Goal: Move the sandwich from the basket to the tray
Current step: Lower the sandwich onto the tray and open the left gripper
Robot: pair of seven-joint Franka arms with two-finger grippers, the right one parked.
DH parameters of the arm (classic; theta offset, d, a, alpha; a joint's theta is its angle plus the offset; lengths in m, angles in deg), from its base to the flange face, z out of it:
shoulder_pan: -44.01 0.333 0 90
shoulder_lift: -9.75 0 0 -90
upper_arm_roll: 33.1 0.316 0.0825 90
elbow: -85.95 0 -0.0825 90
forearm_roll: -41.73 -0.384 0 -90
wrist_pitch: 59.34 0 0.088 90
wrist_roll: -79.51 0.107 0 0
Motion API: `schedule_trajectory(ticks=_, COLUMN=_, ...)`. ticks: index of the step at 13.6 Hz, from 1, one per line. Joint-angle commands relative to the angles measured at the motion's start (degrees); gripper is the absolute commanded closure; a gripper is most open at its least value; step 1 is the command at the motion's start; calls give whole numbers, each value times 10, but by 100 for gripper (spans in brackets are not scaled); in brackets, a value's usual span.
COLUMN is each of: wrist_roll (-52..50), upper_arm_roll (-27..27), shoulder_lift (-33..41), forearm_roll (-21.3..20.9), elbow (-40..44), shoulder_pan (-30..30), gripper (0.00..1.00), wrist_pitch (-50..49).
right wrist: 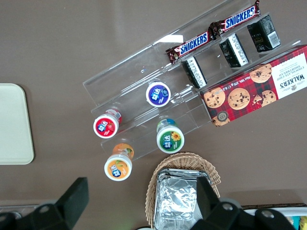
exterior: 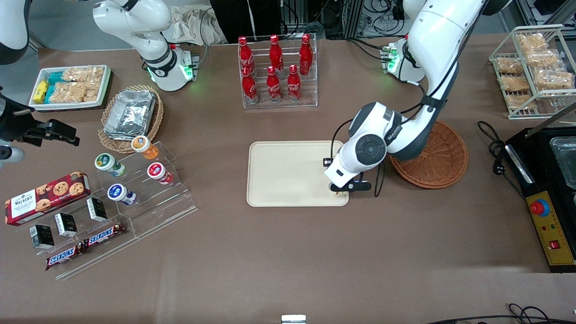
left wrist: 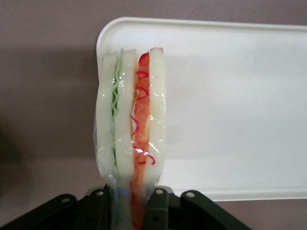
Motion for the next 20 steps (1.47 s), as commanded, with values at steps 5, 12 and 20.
schedule_trajectory(ticks=5, wrist_roll=-5, upper_arm_roll=2, shoulder_lift=-43, forearm_roll=-39, elbow=18, shoulder_pan=-15, gripper=76, wrist_pitch=7)
schedule_trajectory(ticks=12, wrist_roll=2, upper_arm_roll=3, shoulder_lift=-47, forearm_roll=-41, elbow=20, shoulder_pan=-18, gripper=7, wrist_pitch=6)
schedule_trajectory(ticks=20, wrist_roll=6, upper_arm_roll=9, shoulder_lift=48, forearm_roll=-39, elbow=40, shoulder_pan=21, gripper=0, wrist_pitch=-79)
